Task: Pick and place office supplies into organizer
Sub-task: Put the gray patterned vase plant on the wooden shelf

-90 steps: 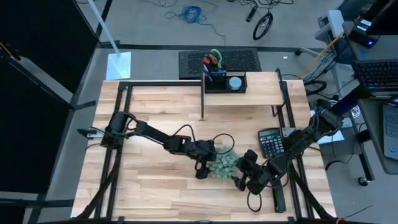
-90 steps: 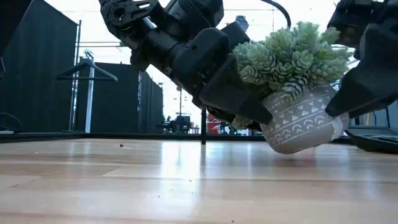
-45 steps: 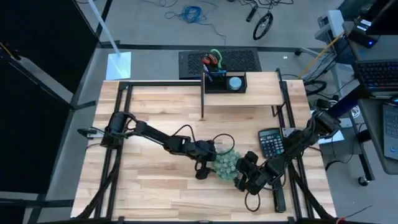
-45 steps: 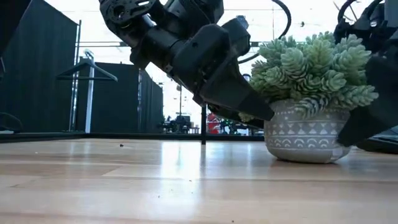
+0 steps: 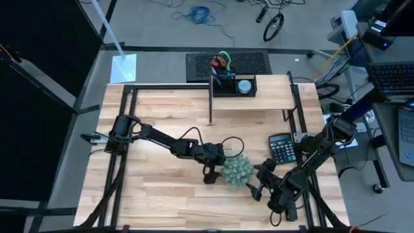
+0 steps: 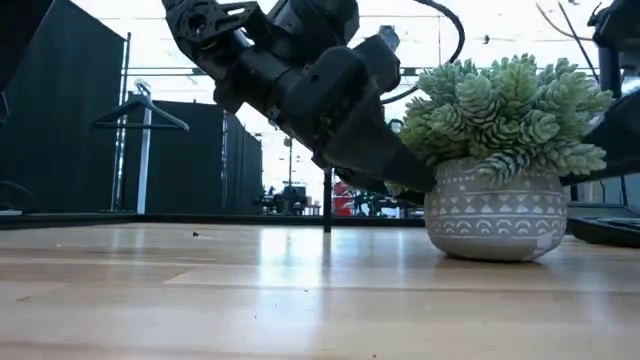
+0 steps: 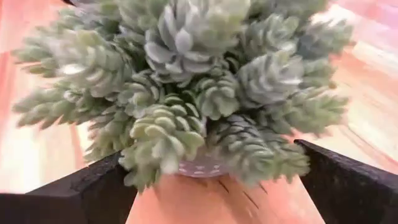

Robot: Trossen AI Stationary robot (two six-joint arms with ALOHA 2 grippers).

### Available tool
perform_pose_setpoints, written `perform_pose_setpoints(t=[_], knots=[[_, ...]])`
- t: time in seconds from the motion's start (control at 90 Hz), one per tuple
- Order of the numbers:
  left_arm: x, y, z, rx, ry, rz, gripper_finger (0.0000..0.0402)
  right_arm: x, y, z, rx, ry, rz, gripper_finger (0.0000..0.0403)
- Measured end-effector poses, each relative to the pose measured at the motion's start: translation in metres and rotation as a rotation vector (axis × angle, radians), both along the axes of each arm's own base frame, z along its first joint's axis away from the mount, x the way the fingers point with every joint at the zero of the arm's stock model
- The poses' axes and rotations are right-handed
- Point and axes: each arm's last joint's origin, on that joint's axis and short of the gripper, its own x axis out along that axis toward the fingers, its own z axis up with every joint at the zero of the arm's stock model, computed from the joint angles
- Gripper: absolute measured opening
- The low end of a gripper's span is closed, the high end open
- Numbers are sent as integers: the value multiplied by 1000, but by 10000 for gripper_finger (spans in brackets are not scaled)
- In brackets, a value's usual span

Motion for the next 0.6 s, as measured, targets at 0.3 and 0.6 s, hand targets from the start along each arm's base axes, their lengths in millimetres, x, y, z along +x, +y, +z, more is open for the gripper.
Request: perform_pose_setpoints(t=[0.3,0.6], knots=[[3,-3,5,-3,-76,-41,309,17,-4,-4,-33,5,21,384],[4,-5,1,25,-110,-110,309,19,-6,-4,-24,3,5,384]])
